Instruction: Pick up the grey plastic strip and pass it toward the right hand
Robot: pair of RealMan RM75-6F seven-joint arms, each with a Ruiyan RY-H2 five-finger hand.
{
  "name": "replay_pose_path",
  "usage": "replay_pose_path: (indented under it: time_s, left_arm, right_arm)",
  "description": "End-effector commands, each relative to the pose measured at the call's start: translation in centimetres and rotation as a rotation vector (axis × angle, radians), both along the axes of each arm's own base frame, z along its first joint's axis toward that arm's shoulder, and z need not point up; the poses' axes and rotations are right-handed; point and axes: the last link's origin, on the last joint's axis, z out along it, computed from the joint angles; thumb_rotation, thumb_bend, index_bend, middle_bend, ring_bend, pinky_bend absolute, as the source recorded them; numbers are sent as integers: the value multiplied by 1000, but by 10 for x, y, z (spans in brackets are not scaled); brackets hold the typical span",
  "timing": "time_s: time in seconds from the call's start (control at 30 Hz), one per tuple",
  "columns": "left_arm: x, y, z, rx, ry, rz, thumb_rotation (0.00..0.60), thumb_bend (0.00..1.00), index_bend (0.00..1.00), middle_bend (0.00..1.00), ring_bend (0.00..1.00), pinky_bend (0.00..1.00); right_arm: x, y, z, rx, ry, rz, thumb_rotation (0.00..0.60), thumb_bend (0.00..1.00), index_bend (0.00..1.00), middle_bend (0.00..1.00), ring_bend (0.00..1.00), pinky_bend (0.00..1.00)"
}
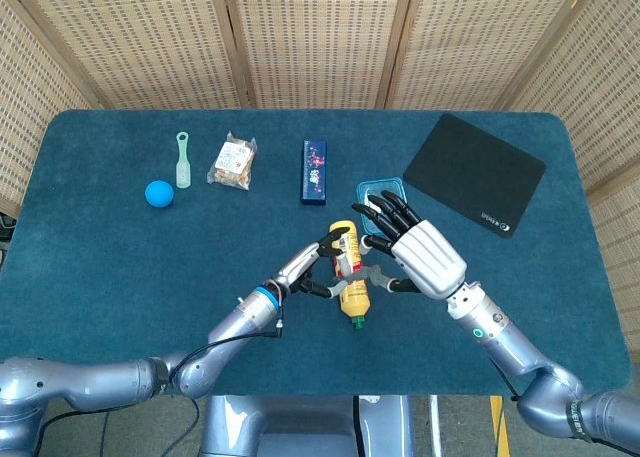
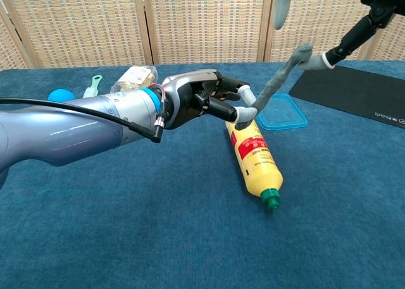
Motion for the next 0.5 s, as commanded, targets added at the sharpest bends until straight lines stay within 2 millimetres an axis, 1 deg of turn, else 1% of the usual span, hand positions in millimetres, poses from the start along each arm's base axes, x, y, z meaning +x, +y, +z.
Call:
replay_pose_path:
  time_s: [0.03, 0.5]
  left_arm:
    - [1, 0, 0, 0, 1, -1, 600, 653, 738, 0, 0, 0]
    - [2, -1, 2, -6, -6, 1, 600, 653, 734, 0, 0, 0]
  right_arm:
    - [0, 1, 0, 4, 2, 3, 600, 328, 502, 186, 0, 0]
    - [2, 3, -2, 12, 5, 13, 600, 439, 566, 188, 0, 0]
